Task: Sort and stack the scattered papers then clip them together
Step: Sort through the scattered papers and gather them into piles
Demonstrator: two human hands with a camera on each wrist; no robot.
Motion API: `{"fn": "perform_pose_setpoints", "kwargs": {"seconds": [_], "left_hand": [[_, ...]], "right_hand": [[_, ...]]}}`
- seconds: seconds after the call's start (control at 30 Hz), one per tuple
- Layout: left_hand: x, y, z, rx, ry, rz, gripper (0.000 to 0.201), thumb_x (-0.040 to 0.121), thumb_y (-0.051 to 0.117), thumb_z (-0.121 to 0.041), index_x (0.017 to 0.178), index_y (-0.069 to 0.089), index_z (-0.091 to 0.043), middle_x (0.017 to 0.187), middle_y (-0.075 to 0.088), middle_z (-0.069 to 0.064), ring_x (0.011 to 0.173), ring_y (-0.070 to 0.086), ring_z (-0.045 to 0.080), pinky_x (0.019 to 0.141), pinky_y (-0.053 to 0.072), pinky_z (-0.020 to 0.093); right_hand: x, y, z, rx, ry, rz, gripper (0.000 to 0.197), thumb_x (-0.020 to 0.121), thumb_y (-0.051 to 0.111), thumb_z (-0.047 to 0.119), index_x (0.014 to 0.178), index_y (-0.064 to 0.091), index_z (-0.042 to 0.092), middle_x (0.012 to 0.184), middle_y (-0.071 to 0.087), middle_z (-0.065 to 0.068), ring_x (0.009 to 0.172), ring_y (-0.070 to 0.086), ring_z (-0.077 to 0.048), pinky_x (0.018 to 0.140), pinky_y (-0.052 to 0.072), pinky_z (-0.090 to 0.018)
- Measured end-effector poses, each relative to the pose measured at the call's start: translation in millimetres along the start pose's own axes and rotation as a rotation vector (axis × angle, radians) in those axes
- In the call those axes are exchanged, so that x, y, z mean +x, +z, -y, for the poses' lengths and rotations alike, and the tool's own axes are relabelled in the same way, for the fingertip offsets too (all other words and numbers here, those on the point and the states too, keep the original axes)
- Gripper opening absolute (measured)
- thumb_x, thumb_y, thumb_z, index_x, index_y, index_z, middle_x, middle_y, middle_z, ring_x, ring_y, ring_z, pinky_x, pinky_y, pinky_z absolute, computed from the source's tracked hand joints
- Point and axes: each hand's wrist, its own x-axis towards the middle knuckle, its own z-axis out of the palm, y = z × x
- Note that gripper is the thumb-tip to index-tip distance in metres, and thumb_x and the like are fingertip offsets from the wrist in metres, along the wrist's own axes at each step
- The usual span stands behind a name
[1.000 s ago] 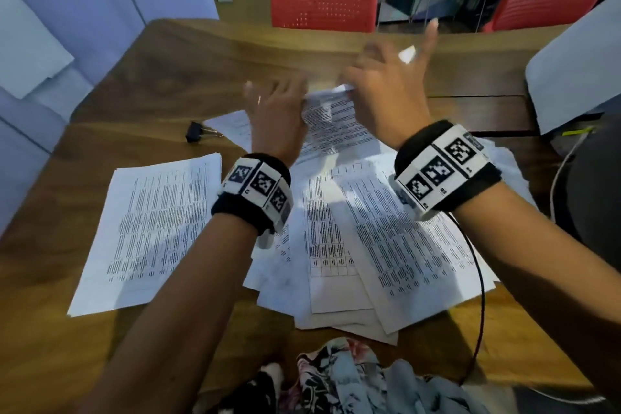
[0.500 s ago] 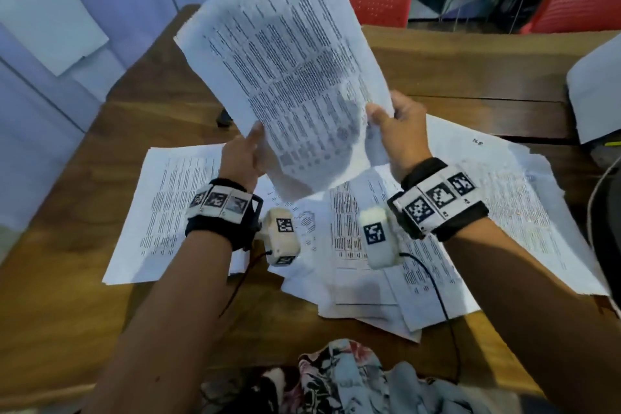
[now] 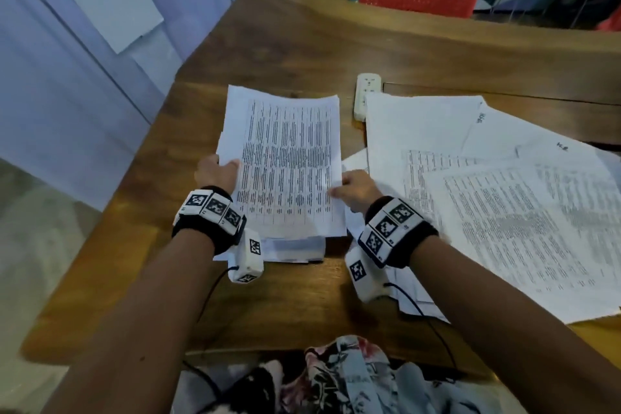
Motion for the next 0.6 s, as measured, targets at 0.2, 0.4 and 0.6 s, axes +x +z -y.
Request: {"fn": "perform_pose_setpoints", "kwargs": {"seconds": [0.2,0.4,0.6], "left_hand": [[14,-18,26,0.162,-0.065,0.042,0.038,0.091,0.055,-0.018,0.121,0.058,0.005,0.125,0.058,0.023,0.116,0.055,0.038,0.095,0.045,0.038],[22,-13,46,0.222,-0.156,0.163,0.062,0.085,0.064,-0.022,0.139,0.037,-0.006,0.143,0.039,0.02,0.128,0.044,0.038,0.107,0.039,0.045],[7,4,42,0.357,-0.149,0.2,0.076,0.089,0.058,-0.027,0.147,0.014,-0.002,0.153,0.016,0.019,0.142,0.018,0.037,0.116,0.02,0.043]], "right_hand": [[3,43,0,-0.126,0.087,-0.016,0.042,0.082,0.066,0.011,0.056,0.034,0.014,0.058,0.038,-0.001,0.054,0.039,-0.012,0.048,0.031,-0.02],[-2,63,-8,-0.237,0.167,-0.127,0.035,0.081,0.065,0.01,0.107,0.042,0.005,0.108,0.049,-0.013,0.102,0.051,-0.029,0.077,0.043,-0.031],[-10,67,-6,-0.371,0.15,0.027,0.051,0.09,0.052,0.018,0.133,0.032,-0.001,0.14,0.025,-0.02,0.123,0.041,-0.036,0.102,0.037,-0.038]]}}
